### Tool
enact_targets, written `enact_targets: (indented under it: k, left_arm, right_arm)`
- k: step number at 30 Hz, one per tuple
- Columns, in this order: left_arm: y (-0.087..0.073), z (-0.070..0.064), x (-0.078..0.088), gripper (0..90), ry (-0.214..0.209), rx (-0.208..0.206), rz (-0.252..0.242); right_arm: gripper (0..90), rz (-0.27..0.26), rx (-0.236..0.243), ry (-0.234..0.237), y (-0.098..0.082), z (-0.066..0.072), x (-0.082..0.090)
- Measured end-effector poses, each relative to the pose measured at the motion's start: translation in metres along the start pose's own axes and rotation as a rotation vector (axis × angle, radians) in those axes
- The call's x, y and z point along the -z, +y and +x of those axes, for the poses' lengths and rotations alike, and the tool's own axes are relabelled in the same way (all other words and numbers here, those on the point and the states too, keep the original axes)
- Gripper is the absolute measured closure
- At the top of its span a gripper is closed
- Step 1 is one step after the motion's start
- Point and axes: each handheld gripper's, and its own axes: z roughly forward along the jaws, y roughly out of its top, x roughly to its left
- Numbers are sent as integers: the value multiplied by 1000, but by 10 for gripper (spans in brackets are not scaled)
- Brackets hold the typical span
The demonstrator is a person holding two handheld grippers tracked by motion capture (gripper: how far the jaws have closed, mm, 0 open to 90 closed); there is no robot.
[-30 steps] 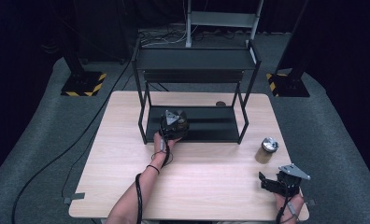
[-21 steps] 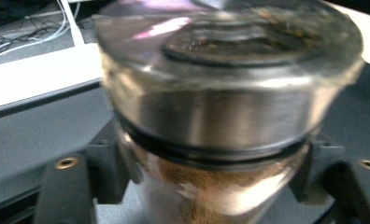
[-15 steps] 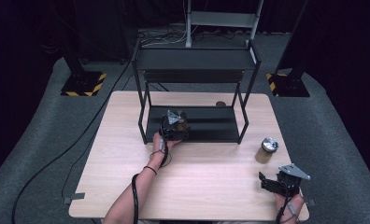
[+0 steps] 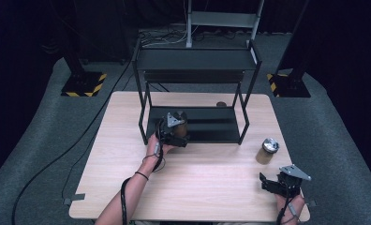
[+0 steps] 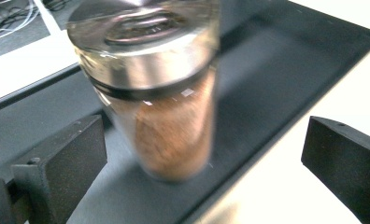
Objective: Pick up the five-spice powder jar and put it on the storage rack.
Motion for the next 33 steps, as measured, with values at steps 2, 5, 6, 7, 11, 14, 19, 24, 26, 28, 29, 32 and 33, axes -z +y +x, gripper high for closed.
enact_targets:
  k: [2,5,6,7,11,14,19,24,26,28,29,32,33]
  left_arm:
    - [0,-2,8,0,-11,-16,7]
    - [0,-6,21,0,-20,-52,36]
    - [-1,-8,25,0,-28,-60,44]
    - [-3,-9,30,0,-31,-76,54]
    - [-17,-17,48,0,-45,-95,65]
    - [-29,-23,61,0,-53,-108,89]
    - [-48,-32,82,0,-40,-106,129]
    - [-68,-40,97,0,-28,-76,157]
    - [-77,-44,102,0,-21,-56,163]
    - [-80,-46,104,0,-18,-50,168]
    - [-84,-49,106,0,-11,-42,169]
    - [-88,-49,107,0,-6,-34,187]
    - [-89,-48,106,1,-1,-27,191]
  right_arm:
    - [12,1,0,1,0,0,0]
    - [12,2,0,1,0,0,0]
    - [12,3,0,2,1,0,0]
    - [12,3,0,3,1,-1,0]
    - [12,4,1,4,1,-1,0]
    - [12,4,0,4,1,-1,0]
    - [11,5,1,3,1,0,-1]
    - [12,7,4,1,1,0,-1]
    - [12,7,5,0,1,0,-1]
    - [12,5,4,0,1,0,-1]
    - [11,6,3,0,1,0,-1]
    - [12,8,8,-3,2,1,-1]
    - [12,8,10,-4,2,2,-1]
